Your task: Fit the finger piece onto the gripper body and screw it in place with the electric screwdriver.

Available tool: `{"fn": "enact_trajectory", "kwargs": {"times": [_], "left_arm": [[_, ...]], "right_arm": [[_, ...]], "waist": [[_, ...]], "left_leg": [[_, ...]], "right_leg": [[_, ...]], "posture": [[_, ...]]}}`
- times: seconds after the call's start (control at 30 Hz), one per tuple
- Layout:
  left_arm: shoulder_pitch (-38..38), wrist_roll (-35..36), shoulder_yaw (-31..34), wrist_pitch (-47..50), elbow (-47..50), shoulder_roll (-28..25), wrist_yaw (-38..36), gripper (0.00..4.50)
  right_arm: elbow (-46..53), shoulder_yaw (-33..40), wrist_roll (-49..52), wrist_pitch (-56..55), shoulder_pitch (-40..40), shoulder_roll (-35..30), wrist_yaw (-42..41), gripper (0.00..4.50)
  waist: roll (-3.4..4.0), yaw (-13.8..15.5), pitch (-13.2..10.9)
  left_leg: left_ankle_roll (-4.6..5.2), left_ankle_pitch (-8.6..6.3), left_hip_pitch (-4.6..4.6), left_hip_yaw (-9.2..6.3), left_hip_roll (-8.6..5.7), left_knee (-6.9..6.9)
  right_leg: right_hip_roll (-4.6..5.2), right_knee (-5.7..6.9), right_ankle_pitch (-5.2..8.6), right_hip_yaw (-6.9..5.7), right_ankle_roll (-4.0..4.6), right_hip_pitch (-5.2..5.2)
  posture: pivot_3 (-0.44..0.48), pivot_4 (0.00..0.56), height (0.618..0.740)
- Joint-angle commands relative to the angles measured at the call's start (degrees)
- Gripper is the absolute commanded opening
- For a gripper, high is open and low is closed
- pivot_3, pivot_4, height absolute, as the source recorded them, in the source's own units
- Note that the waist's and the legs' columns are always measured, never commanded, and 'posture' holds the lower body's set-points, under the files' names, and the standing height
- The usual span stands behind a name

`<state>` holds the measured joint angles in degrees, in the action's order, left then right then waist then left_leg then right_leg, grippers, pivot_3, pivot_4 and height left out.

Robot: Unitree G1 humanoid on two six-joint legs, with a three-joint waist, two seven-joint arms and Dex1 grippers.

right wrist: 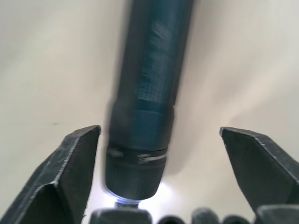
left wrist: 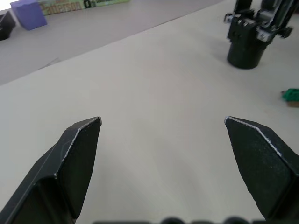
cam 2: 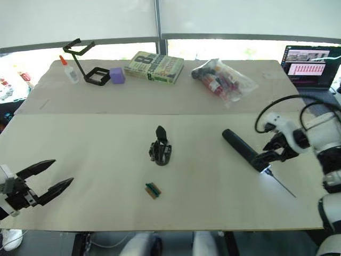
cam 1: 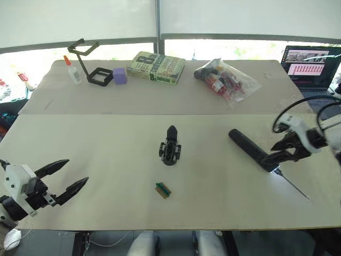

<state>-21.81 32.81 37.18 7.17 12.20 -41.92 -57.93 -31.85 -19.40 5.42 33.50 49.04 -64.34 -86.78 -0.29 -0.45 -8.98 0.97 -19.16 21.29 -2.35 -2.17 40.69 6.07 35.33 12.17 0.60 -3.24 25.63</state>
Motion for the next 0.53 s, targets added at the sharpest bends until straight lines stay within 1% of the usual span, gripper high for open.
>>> {"fn": "enact_trajectory", "kwargs": {"times": [0.03, 0.1, 0.13, 0.2, 0.23, 0.3, 0.37, 0.43, 0.53], "left_arm": [[-0.2, -3.5, 2.6, -3.9, -1.3, -1.6, 0.3, 4.5], [-0.3, -4.2, 3.0, -4.6, -2.1, -2.0, -0.1, 4.5], [-0.4, -4.3, 3.1, -4.7, -2.4, -2.1, -0.1, 4.5], [-0.6, -5.0, 3.3, -5.8, -3.0, -2.0, -0.4, 4.5], [-1.0, -6.4, 3.2, -6.8, -3.6, -2.0, 0.0, 4.5], [-1.9, -8.4, 3.0, -7.2, -4.0, -2.1, 0.9, 4.5], [-2.1, -8.2, 3.0, -6.8, -3.5, -1.7, 1.3, 4.5], [-2.4, -8.7, 3.3, -7.8, -2.5, -1.3, 1.9, 4.5], [-2.2, -9.4, 3.9, -9.3, -2.0, -0.8, 3.2, 4.5]], "right_arm": [[7.7, 11.7, 8.0, -13.1, -4.9, -2.3, -4.7, 4.44], [11.0, 18.1, 11.8, -21.7, -9.5, -1.2, -4.8, 4.44], [12.8, 21.2, 13.1, -25.0, -11.8, 0.2, -2.9, 4.44], [17.9, 27.4, 18.1, -29.5, -15.5, 5.2, -0.3, 4.44], [22.5, 30.0, 20.6, -32.5, -19.1, 8.0, 0.1, 4.44], [30.5, 31.5, 21.4, -39.2, -26.4, 11.2, -0.7, 4.44], [35.1, 32.4, 21.5, -40.5, -30.0, 14.6, 3.1, 4.44], [36.6, 33.4, 21.1, -42.0, -31.9, 16.7, 6.4, 4.44], [37.2, 34.4, 20.2, -43.4, -34.1, 17.7, 9.5, 4.44]], "waist": [[0.0, -0.1, 0.0], [-0.02, -0.2, 0.0], [-0.02, -0.4, 0.0], [-0.04, -0.6, 0.0], [-0.04, -0.7, 0.0], [-0.05, -0.4, 0.0], [-0.05, -0.3, 0.0], [-0.06, -0.3, 0.0], [-0.06, -0.1, 0.0]], "left_leg": [[0.0, 0.0, 0.01, 0.01, 0.04, -0.02], [0.0, -0.01, 0.01, 0.07, 0.09, -0.1], [0.02, -0.02, -0.01, 0.08, 0.09, -0.09], [0.1, -0.06, -0.07, 0.25, 0.1, -0.08], [0.13, -0.08, -0.19, 0.36, 0.12, -0.06], [0.23, -0.13, -0.28, 0.39, 0.19, -0.05], [0.25, -0.15, -0.38, 0.38, 0.19, -0.05], [0.28, -0.17, -0.4, 0.4, 0.12, 0.06], [0.44, -0.26, -0.67, 0.43, 0.04, 0.1]], "right_leg": [[-0.02, 0.02, 0.01, -0.06, 0.01, 0.03], [-0.04, -0.07, 0.01, -0.06, 0.02, 0.01], [-0.03, -0.08, 0.01, -0.06, 0.02, -0.03], [0.03, -0.1, 0.01, 0.0, 0.01, -0.1], [0.03, -0.1, 0.0, 0.03, -0.01, -0.2], [0.01, -0.04, -0.02, 0.03, -0.02, -0.3], [0.02, 0.04, -0.02, 0.03, -0.02, -0.37], [0.1, 0.13, -0.03, 0.07, -0.05, -0.39], [0.19, 0.14, -0.09, 0.14, -0.09, -0.64]], "posture": [[0.0, 0.15, 0.74], [0.0, 0.15, 0.74], [0.0, 0.15, 0.74], [0.0, 0.15, 0.74], [0.0, 0.15, 0.74], [0.0, 0.15, 0.74], [0.0, 0.15, 0.74], [0.0, 0.15, 0.74], [0.0, 0.15, 0.74]]}}
